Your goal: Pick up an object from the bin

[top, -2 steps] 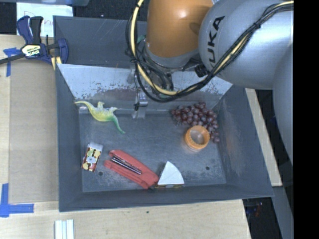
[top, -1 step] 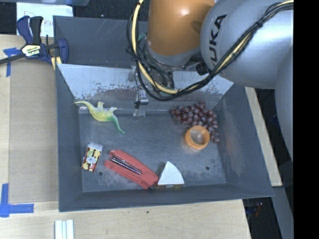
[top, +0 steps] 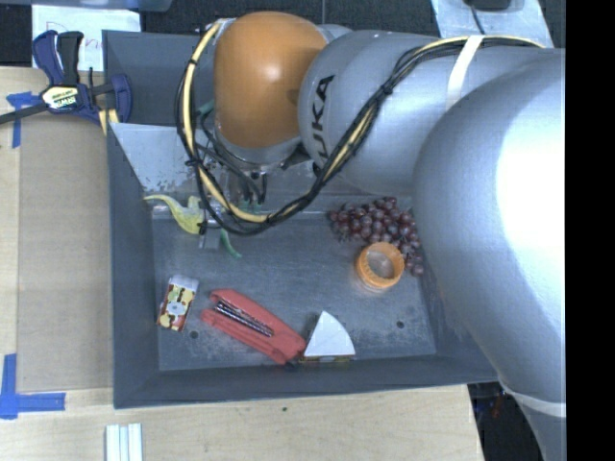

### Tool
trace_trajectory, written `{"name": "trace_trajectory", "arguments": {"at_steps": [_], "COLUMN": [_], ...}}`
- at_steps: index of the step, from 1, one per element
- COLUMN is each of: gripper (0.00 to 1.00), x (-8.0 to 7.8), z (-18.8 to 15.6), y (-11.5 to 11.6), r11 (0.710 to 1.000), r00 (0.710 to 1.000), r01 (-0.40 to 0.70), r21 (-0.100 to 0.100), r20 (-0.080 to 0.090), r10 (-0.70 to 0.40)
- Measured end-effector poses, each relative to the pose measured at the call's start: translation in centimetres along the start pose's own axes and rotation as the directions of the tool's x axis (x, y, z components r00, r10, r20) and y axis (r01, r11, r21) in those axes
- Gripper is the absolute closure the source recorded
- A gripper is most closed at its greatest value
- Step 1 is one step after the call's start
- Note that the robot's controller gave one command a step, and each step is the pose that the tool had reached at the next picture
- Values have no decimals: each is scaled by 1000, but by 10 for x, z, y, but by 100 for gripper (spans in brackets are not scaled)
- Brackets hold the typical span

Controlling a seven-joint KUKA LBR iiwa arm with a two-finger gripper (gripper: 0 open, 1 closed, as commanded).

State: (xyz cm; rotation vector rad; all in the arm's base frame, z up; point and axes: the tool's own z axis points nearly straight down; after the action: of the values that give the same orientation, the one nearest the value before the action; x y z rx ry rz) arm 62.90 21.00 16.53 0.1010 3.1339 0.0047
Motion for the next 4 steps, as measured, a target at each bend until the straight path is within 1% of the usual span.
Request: {"name": "trace_trajectory", "arguments": {"at_steps": [1, 2, 3, 4], "gripper": [0, 0, 0, 100], "x": [6, 5, 2, 7], "z": [21, 33, 97, 94], "y": [11, 4, -27, -12], "r11": [999, 967, 990, 849], "r00": [999, 967, 990, 849], "r01": [-47, -254, -138, -528], "r21": [2, 5, 2, -3], "r20": [-4, -9, -7, 1], "r10": [47, 254, 138, 528]}}
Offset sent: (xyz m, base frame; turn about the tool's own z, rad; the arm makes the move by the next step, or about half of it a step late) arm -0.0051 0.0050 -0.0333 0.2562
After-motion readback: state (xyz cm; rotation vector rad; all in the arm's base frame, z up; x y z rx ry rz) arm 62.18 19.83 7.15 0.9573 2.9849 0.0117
